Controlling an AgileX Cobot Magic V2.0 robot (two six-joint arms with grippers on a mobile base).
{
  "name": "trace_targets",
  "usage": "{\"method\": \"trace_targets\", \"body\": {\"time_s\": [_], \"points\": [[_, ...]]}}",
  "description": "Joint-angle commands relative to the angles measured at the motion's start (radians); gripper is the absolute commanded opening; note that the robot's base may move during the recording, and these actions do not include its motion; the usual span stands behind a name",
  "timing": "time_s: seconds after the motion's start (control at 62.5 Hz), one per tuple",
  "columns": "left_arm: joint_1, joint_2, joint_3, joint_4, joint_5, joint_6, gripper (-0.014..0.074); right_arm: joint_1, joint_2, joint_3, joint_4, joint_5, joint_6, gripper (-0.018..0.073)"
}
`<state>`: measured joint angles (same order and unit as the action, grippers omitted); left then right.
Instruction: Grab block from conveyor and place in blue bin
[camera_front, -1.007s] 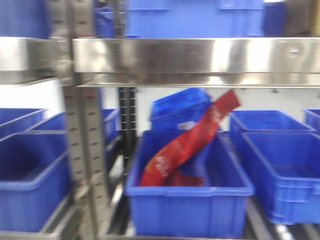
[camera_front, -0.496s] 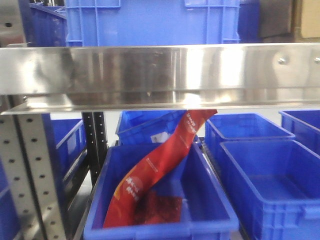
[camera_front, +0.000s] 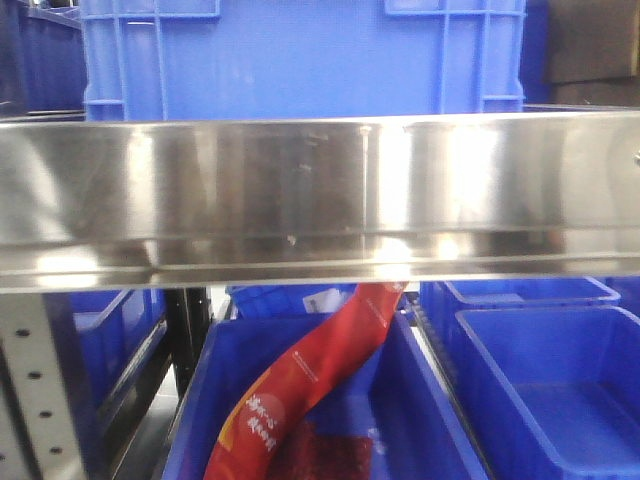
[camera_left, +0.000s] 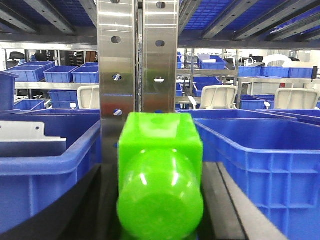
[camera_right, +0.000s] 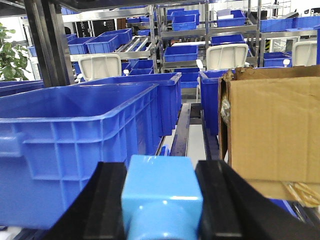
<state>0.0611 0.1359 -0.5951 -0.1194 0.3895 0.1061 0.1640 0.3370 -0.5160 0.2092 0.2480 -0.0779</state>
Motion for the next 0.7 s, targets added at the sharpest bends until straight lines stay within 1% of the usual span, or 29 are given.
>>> {"method": "trace_targets", "body": {"time_s": [0.0, 0.688], "points": [[-0.005, -0.004, -0.007, -0.006, -0.019, -0.002, -0.0111, 0.001, -0.003, -0.011, -0.004, -0.024, -0.002, -0.0155], [-0.007, -0.004, -0.007, -0.006, -0.019, -0.002, -0.0111, 0.001, -0.003, -0.011, -0.004, -0.024, -0.002, -0.0155]]}}
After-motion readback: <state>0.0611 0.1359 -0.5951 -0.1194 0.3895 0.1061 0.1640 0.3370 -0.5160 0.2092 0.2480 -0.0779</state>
